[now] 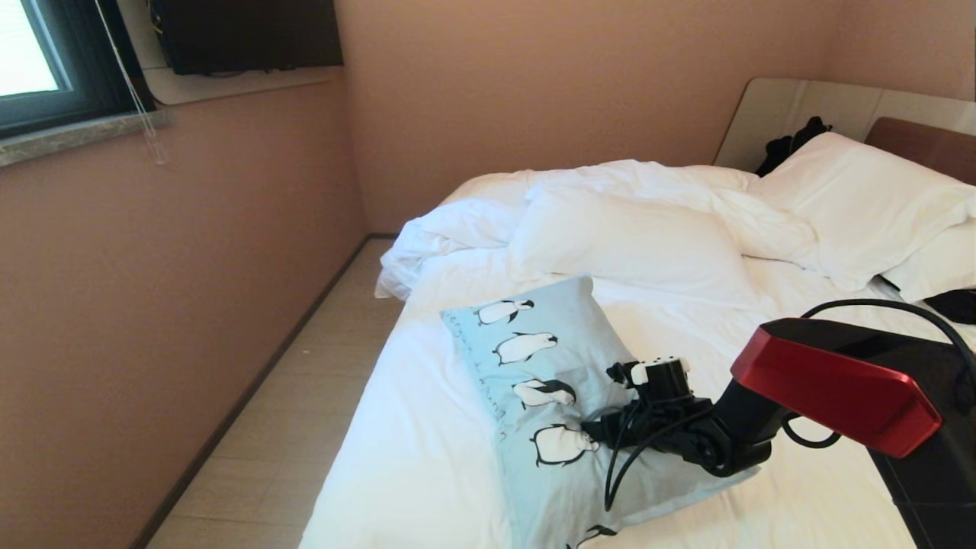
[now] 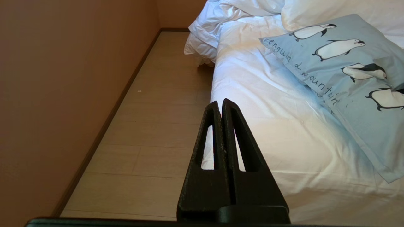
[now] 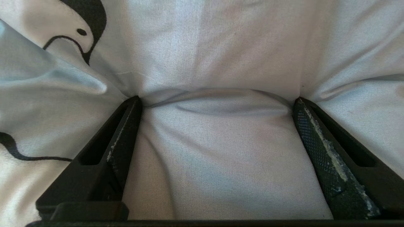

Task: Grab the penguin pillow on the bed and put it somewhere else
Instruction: Pick up the pillow

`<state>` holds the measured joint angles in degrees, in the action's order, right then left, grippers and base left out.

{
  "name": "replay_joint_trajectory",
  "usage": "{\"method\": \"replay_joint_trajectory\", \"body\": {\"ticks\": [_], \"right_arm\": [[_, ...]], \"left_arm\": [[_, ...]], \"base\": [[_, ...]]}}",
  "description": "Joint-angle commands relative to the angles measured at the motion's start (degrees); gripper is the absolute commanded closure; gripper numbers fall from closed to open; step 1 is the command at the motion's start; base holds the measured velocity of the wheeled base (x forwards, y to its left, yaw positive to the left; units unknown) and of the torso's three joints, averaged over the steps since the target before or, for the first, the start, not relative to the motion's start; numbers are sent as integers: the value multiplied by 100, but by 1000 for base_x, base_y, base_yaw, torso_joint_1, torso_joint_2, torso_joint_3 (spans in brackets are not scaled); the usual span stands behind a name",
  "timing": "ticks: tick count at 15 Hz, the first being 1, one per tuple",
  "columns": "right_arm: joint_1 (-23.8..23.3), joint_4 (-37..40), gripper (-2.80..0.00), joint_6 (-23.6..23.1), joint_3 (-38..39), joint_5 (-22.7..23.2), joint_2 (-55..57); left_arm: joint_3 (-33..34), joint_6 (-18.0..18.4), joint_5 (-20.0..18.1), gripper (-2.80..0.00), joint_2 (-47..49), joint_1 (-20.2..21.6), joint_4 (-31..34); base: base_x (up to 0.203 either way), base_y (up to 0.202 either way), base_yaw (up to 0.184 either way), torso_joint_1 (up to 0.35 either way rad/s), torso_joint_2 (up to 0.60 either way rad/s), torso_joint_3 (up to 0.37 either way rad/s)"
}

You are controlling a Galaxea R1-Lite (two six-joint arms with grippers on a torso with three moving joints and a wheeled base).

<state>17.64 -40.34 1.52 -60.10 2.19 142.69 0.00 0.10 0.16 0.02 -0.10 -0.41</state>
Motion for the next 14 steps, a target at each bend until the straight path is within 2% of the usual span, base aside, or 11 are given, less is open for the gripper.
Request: {"method": "replay_joint_trajectory", "body": {"ticks": [1,3,4,8,14], "right_arm": [[3,-223,-280,-78,38,1,78],[3,-505,-280,-121,90,1,144],[3,-545,0,-134,103,1,148],[3,-520,0,-94,154,10,-122],[-40,-238,0,198,400,63,-1347]], "left_arm": [[0,-1,2,0,-2,1,-2],[0,-1,2,0,-2,1,-2],[0,-1,2,0,-2,1,-2],[0,2,2,0,-2,1,-2],[0,-1,2,0,-2,1,-2]], "base": [[0,0,0,0,0,0],[0,0,0,0,0,0],[0,0,0,0,0,0],[0,0,0,0,0,0],[0,0,0,0,0,0]]}}
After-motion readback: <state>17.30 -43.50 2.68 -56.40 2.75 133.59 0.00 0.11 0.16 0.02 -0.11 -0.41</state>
